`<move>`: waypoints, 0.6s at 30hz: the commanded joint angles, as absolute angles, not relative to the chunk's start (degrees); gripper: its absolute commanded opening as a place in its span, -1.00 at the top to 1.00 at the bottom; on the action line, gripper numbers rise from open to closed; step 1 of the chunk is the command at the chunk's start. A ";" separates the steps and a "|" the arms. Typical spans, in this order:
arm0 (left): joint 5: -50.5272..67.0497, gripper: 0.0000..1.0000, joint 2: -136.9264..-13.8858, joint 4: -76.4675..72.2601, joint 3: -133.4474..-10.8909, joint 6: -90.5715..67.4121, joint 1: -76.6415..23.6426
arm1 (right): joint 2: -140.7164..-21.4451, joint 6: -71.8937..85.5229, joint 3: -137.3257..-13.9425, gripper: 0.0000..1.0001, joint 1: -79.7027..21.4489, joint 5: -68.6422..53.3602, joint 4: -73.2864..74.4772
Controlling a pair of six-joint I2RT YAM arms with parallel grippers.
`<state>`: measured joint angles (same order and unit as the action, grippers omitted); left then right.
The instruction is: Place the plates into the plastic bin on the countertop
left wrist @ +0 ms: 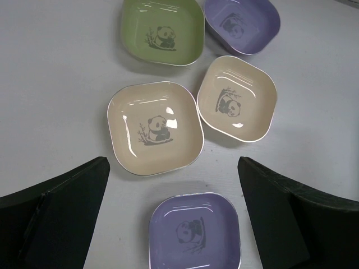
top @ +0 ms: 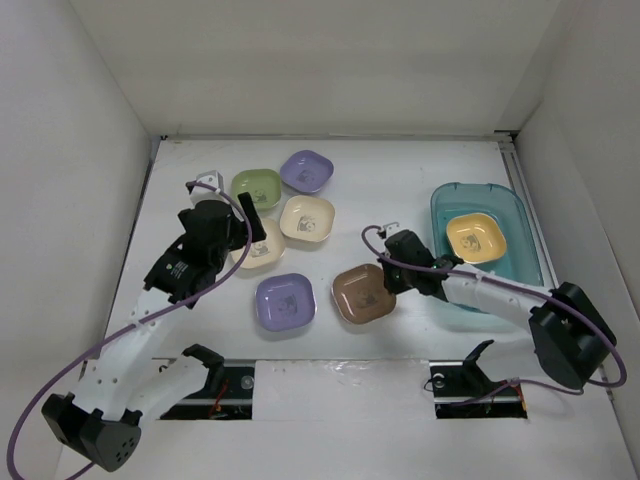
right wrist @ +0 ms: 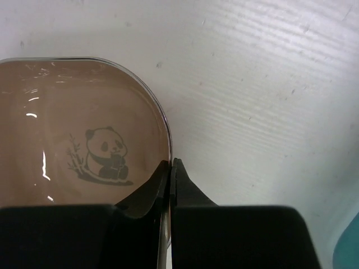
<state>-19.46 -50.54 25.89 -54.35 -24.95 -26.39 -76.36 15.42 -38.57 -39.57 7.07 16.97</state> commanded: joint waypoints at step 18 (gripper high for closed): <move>-29.00 -0.99 -57.13 30.15 -57.13 -29.44 -26.19 | -69.26 12.29 -60.92 1.00 1.73 2.20 21.98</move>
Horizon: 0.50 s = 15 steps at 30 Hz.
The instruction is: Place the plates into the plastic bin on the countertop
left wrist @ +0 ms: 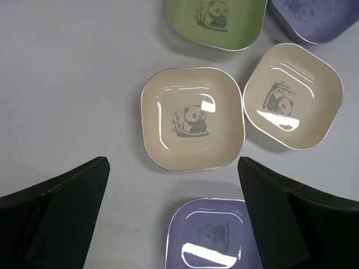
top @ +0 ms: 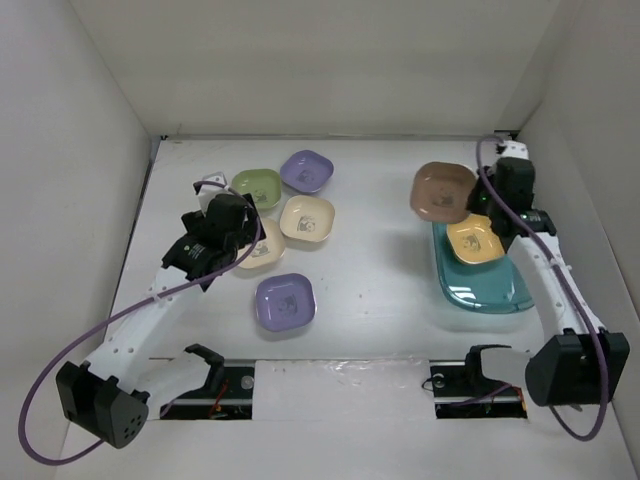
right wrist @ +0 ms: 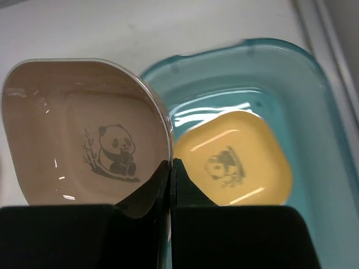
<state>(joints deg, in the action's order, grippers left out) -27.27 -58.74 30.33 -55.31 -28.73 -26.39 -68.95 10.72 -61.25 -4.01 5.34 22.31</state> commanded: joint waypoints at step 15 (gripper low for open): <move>-23.39 -0.99 -55.12 27.95 -56.60 -27.16 -26.19 | -59.68 34.53 -36.22 1.00 24.96 3.60 5.20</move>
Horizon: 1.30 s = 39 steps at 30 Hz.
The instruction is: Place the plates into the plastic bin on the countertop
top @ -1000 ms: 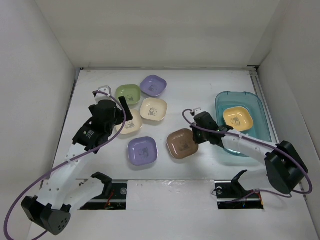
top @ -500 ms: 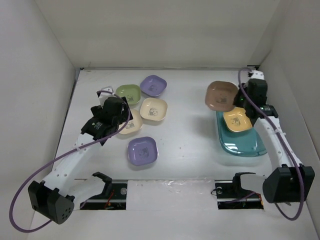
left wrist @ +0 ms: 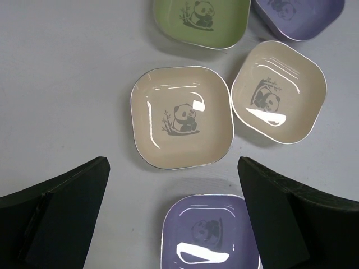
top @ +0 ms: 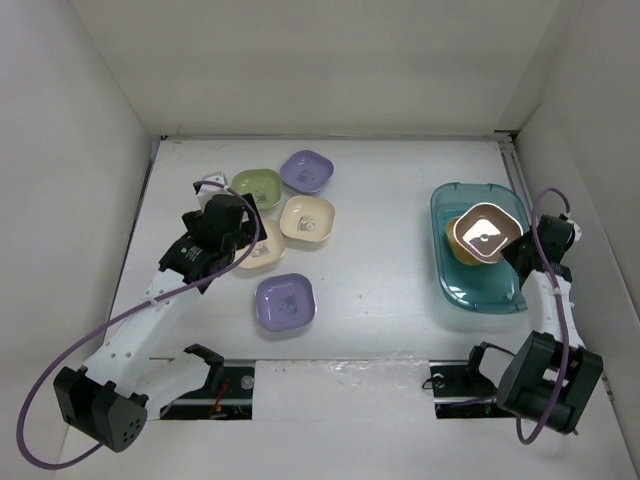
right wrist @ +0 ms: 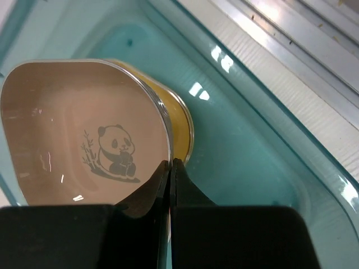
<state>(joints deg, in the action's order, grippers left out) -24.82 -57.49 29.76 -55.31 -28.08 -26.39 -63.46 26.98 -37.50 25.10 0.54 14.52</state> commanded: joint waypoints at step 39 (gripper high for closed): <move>-40.57 -0.99 -52.29 35.23 -58.44 -36.02 -26.19 | -91.30 12.22 -63.80 -0.89 -49.63 3.34 6.06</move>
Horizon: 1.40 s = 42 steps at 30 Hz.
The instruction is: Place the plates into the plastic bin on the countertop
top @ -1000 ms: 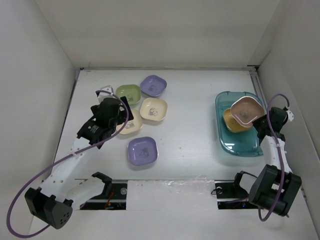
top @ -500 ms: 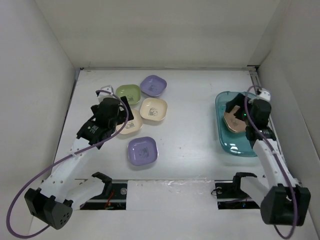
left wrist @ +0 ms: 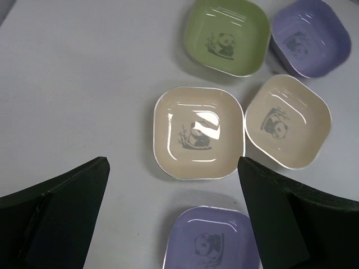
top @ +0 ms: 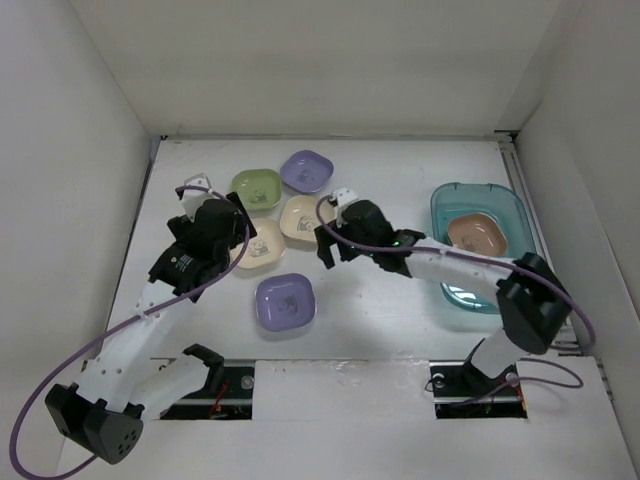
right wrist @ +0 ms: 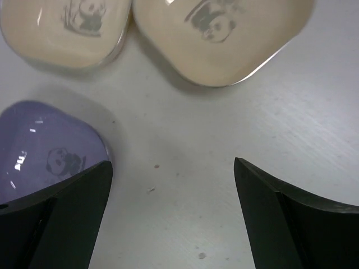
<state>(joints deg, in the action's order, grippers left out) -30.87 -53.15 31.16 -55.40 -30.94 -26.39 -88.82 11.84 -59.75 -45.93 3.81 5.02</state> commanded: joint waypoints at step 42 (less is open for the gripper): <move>-35.42 -0.99 -52.65 32.88 -57.92 -33.66 -26.19 | -55.81 15.83 -47.29 1.00 7.67 5.93 17.33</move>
